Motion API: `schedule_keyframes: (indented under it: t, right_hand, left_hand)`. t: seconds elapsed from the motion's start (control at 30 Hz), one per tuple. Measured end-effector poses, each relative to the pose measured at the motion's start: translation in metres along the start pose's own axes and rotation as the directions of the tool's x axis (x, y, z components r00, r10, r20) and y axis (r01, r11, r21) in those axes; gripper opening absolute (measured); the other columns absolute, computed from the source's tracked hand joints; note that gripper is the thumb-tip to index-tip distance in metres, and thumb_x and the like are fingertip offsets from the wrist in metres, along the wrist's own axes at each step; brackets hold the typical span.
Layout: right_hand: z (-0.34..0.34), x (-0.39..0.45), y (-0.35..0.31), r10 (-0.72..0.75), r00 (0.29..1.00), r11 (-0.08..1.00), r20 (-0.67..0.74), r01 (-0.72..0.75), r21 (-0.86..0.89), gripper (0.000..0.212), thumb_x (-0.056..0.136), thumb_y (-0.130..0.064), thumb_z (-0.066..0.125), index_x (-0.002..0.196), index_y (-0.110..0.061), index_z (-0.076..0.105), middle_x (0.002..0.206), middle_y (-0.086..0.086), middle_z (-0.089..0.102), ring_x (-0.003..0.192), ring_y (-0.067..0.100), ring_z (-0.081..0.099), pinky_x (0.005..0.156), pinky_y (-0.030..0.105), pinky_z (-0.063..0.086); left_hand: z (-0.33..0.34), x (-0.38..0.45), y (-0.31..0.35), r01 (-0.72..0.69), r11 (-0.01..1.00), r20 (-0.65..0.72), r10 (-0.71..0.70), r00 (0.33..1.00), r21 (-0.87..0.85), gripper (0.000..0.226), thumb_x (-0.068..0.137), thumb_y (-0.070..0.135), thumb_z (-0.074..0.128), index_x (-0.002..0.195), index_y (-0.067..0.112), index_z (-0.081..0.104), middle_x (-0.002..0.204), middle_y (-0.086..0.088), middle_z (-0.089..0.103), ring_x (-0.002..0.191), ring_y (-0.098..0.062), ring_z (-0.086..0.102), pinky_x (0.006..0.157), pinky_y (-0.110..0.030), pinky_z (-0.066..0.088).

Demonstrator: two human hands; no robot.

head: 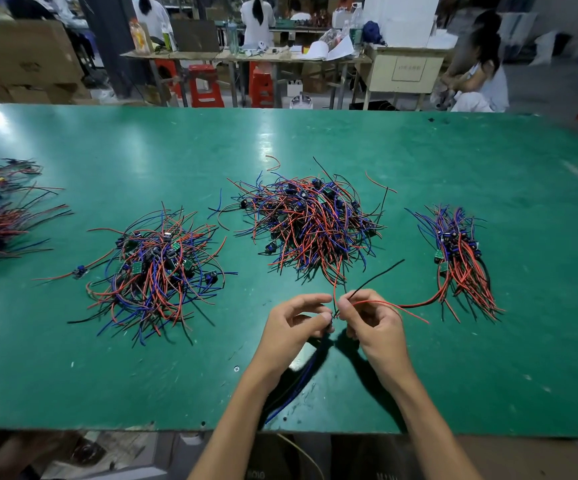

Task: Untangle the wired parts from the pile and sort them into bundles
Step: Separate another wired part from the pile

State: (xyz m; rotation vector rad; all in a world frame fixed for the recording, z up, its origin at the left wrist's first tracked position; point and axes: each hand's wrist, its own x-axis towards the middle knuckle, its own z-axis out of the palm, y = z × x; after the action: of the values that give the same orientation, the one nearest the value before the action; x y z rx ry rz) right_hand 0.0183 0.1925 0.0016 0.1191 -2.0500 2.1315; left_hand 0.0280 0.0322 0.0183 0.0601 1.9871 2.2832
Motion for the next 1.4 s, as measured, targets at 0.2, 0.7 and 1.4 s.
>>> schedule_keyframes:
  t: [0.2,0.7,1.4]
  right_hand:
    - [-0.001,0.001,0.004,-0.010,1.000,1.000,0.021,0.010,-0.030,0.016,0.087,-0.033,0.075,0.085,-0.018,0.069,0.072,-0.004,0.067,0.065,0.007,0.060,0.060,0.018,0.046]
    - [0.005,0.000,-0.001,-0.023,1.000,0.988,-0.004,0.022,-0.153,0.032,0.098,-0.036,0.059,0.080,-0.013,0.072,0.065,-0.016,0.057,0.060,0.003,0.049,0.060,0.024,0.037]
    - [0.002,-0.003,-0.001,-0.066,0.996,0.967,0.061,0.079,-0.242,0.017,0.100,-0.016,0.063,0.094,-0.021,0.078,0.098,-0.005,0.075,0.095,0.016,0.071,0.087,0.043,0.056]
  left_hand:
    - [0.007,0.000,-0.008,-0.013,0.987,-0.040,0.020,0.999,0.161,0.005,0.089,0.026,0.075,0.090,0.023,0.079,0.077,0.002,0.074,0.059,-0.014,0.067,0.054,-0.022,0.047]
    - [0.013,0.001,-0.010,-0.041,0.990,-0.072,0.051,0.996,0.138,0.008,0.091,0.017,0.074,0.084,0.012,0.074,0.066,-0.003,0.067,0.065,-0.016,0.056,0.063,-0.029,0.041]
    - [0.010,-0.001,-0.007,-0.020,0.999,-0.053,0.021,0.998,0.025,0.010,0.091,0.005,0.070,0.089,0.011,0.078,0.071,-0.002,0.073,0.054,-0.006,0.060,0.054,-0.016,0.046]
